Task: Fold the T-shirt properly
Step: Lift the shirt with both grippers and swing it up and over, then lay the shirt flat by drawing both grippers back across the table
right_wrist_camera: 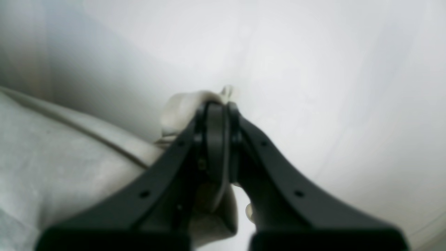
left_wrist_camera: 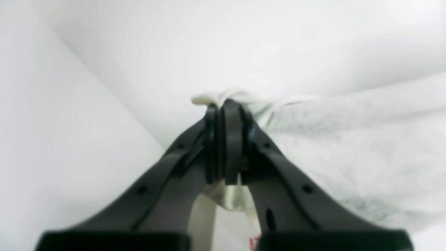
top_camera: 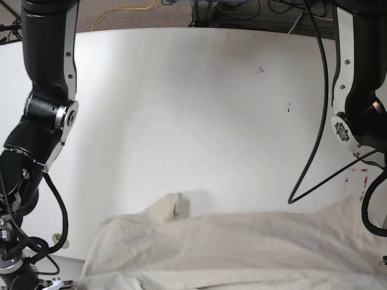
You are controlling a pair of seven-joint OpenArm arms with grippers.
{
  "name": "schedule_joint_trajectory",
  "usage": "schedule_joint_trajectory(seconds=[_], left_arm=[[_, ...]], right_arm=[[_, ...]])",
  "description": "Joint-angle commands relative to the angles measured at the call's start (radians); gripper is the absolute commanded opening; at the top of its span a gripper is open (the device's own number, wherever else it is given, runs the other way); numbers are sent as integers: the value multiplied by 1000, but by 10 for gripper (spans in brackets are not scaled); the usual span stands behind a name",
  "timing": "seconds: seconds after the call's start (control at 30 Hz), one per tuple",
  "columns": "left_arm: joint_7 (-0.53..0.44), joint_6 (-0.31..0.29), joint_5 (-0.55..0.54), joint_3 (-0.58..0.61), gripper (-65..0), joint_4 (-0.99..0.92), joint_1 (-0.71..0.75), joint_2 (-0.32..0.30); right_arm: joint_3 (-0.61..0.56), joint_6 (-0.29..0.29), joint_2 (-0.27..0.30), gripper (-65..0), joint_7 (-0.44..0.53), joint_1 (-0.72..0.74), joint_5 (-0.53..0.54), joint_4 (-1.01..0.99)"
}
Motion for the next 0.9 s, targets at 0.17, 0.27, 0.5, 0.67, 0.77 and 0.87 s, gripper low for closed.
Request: schedule_joint_trajectory(seconds=[0.17, 0.27, 0.5, 0.67, 0.77, 0.87], left_arm=[[-17, 1, -5, 1, -650, -9, 71, -6], [-17, 1, -7, 0, -650, -7, 136, -6], [-17, 1, -8, -7, -650, -6, 334, -6], [-17, 1, -8, -34, -650, 53, 498, -6], [-17, 1, -10, -51, -650, 87, 593, -6], [-18, 1, -10, -54, -650, 91, 671, -3]], right_arm=[[39, -1, 37, -650, -25, -69, 14, 91], [61, -1, 37, -650, -28, -144, 14, 144], [150, -1, -3, -650, -34, -393, 7, 269], [225, -1, -63, -650, -34, -573, 7, 348], [252, -1, -100, -650, -33, -666, 10, 374], [280, 1, -134, -650, -28, -752, 13, 381]])
